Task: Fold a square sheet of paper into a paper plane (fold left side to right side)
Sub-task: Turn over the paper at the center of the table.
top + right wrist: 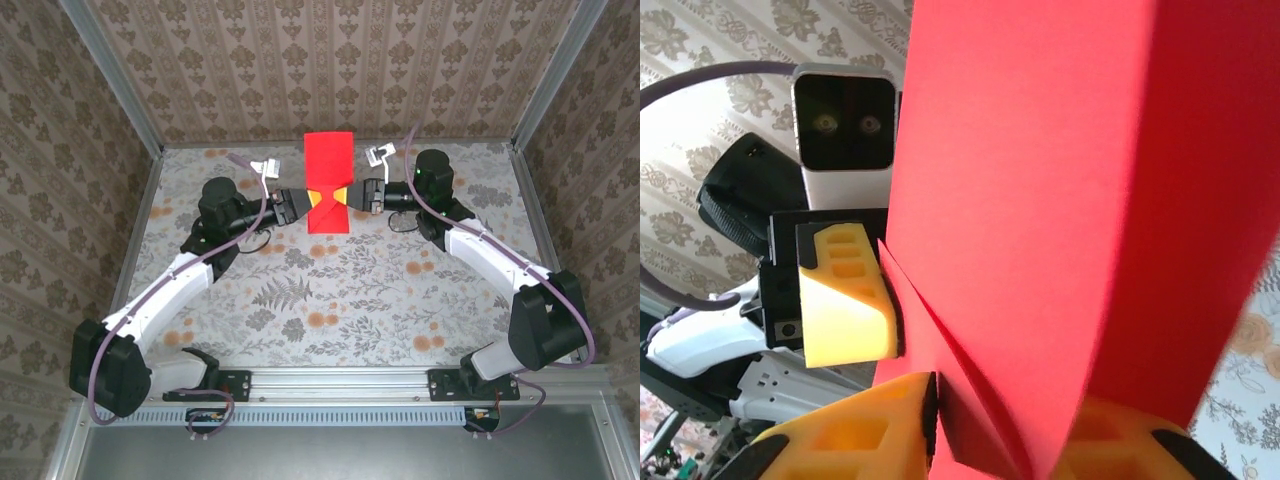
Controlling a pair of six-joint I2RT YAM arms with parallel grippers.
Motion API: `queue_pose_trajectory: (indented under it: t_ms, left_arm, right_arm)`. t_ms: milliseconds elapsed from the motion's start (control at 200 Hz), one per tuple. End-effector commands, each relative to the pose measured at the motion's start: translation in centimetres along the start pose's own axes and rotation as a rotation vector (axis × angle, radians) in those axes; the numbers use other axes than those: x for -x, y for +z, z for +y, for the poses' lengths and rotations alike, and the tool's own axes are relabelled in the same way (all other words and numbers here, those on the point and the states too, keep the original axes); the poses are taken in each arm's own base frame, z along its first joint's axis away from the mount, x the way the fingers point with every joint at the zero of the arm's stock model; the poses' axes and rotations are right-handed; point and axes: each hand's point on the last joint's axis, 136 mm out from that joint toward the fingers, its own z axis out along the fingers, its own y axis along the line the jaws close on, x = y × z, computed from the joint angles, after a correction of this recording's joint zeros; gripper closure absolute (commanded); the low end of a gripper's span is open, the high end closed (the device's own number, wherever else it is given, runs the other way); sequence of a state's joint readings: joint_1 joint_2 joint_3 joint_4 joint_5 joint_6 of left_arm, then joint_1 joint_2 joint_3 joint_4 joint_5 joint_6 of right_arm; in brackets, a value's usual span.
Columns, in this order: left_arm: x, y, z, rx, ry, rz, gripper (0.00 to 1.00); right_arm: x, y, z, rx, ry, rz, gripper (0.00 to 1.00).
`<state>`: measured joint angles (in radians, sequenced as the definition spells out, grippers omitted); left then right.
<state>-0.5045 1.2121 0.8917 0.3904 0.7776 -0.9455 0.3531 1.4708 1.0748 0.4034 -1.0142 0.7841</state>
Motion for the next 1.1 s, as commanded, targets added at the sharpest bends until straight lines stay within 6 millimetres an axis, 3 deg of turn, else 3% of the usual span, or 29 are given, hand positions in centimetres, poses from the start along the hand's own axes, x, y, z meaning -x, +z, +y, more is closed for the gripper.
queue_pose_trajectory:
  t_ms: [0, 185, 400, 500, 575, 680, 810, 1095]
  left_arm:
    - [0.3, -0.5, -1.0, 0.039, 0.072, -0.004, 0.87]
    - [-2.2, -1.2, 2.1, 0.332, 0.170, 0.098, 0.94]
    - [-6.3, -2.3, 7.0, 0.768, 0.334, 0.318, 1.00]
    - [-8.3, -3.2, 9.5, 0.987, 0.383, 0.427, 1.00]
    - [-9.6, -3.8, 10.6, 1.131, 0.417, 0.487, 1.00]
    - [-10.7, -4.5, 12.1, 1.324, 0.420, 0.522, 1.00]
    - [-11.3, -5.6, 13.4, 1.551, 0.426, 0.526, 1.00]
    - [-14.3, -3.9, 16.9, 1.737, 0.391, 0.663, 1.00]
  right_arm:
    - [0.1, -1.6, -0.7, -0.081, -0.008, -0.036, 0.67]
    - [-0.4, -6.5, -4.6, -0.366, 0.019, -0.096, 0.52]
    - [-3.2, -16.0, -10.8, -1.022, 0.049, -0.076, 0.40]
    - [-4.9, -20.6, -12.1, -1.251, 0.095, -0.074, 0.30]
    - [-5.6, -22.6, -12.3, -1.332, 0.098, -0.094, 0.18]
    - [-6.3, -24.7, -12.1, -1.410, 0.088, -0.132, 0.01]
    - [-6.9, -26.5, -11.6, -1.481, 0.075, -0.154, 0.00]
    - [-7.7, -27.4, -11.6, -1.519, 0.079, -0.152, 0.00]
